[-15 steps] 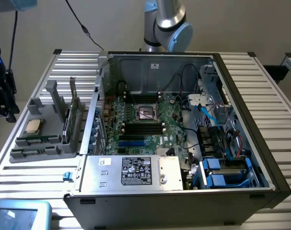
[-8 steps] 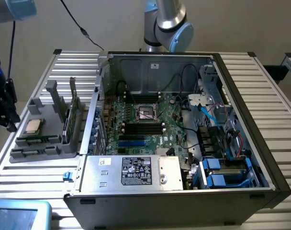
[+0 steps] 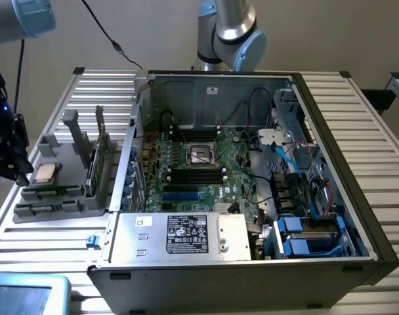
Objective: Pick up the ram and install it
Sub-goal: 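Pick up the ram and move it above insertion slot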
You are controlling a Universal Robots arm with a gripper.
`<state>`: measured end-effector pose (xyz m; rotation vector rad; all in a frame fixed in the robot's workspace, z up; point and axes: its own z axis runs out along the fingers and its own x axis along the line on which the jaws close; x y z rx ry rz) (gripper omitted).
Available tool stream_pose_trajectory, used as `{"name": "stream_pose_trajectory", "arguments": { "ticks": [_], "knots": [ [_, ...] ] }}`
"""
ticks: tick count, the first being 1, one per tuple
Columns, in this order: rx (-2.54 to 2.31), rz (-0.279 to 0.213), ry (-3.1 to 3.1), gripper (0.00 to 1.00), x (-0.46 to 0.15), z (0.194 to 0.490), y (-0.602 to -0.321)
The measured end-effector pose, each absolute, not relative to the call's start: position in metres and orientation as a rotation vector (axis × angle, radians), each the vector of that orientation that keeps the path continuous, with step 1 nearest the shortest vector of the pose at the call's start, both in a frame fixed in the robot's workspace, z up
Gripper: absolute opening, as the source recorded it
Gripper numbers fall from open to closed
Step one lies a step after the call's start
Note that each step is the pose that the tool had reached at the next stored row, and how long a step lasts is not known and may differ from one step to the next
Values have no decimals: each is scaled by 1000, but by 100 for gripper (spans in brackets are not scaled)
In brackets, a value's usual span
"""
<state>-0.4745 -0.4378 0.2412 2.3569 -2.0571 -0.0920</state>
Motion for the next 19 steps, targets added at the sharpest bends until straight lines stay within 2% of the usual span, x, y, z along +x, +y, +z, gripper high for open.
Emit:
{"name": "stream_pose_trajectory", "arguments": {
  "ticks": [11, 19],
  "knots": [
    [2360, -98, -2060, 35, -449, 236, -451],
    [2364, -106, -2064, 35, -442, 230, -473]
  ]
}}
